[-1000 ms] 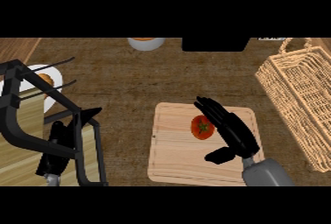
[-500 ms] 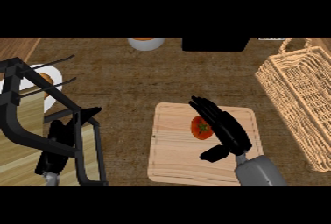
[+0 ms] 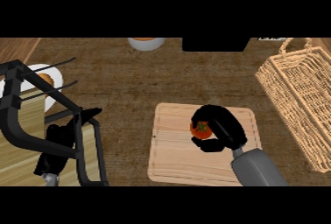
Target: Pick the tomato from the cutting board and place it in the basket
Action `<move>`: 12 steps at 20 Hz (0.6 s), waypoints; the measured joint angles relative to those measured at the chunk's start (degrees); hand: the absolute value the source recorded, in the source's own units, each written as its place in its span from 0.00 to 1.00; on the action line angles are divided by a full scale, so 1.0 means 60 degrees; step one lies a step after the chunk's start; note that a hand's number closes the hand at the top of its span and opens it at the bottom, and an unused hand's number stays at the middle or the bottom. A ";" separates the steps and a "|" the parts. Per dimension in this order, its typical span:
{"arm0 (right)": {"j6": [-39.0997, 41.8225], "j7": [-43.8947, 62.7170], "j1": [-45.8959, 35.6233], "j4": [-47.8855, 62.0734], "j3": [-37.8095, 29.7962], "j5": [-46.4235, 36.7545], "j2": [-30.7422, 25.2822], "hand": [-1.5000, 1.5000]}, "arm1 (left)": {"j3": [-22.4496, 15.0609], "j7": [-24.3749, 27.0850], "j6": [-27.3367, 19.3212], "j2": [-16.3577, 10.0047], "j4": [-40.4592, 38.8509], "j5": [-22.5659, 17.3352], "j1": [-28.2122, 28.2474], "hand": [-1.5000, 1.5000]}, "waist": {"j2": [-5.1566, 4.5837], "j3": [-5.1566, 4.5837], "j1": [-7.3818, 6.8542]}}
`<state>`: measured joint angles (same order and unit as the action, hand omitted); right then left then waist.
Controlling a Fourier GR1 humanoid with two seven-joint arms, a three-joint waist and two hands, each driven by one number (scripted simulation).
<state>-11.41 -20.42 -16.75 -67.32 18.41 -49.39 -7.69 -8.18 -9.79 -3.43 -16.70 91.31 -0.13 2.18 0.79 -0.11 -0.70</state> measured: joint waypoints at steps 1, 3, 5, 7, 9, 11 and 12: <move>0.0046 0.0297 -0.0075 0.0057 0.0035 -0.0213 -0.0012 1.00 | 0.0018 0.0011 -0.0123 0.0064 0.0001 0.0057 0.0023 0.50 | 0.0011 0.0000 0.0014; 0.0297 0.1169 -0.0187 0.0141 0.0185 -0.0735 -0.0032 1.00 | 0.0060 0.0014 -0.0156 0.0060 0.0023 0.0047 0.0084 0.50 | 0.0044 -0.0020 0.0074; 0.0645 0.2092 -0.0252 0.0229 0.0311 -0.1238 -0.0104 1.00 | 0.0098 -0.0013 -0.0102 -0.0035 0.0020 0.0040 0.0131 0.50 | 0.0093 -0.0047 0.0139; 0.1056 0.3019 -0.0353 0.0306 0.0441 -0.1722 -0.0130 1.00 | 0.0141 -0.0056 -0.0116 -0.0060 0.0007 0.0038 0.0141 0.50 | 0.0118 -0.0064 0.0166; 0.1528 0.3837 -0.0412 0.0175 0.0615 -0.2147 -0.0140 1.00 | 0.0206 -0.0181 -0.0099 -0.0100 0.0012 -0.0002 0.0142 0.50 | 0.0130 -0.0060 0.0201; 0.1923 0.4620 -0.0368 -0.0136 0.0879 -0.2610 -0.0070 1.00 | 0.0247 -0.0446 -0.0153 -0.0126 0.0073 0.0026 0.0121 0.50 | 0.0127 -0.0061 0.0213; 0.2106 0.4869 -0.0432 -0.0232 0.0961 -0.2788 -0.0060 1.00 | 0.0291 -0.0501 -0.0172 -0.0129 0.0027 0.0044 0.0063 0.50 | 0.0119 -0.0044 0.0199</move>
<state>1.22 8.79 -19.34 -68.71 24.18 -66.12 -8.05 -6.43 -12.80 -4.46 -17.47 91.47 0.14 2.56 1.50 -0.37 0.49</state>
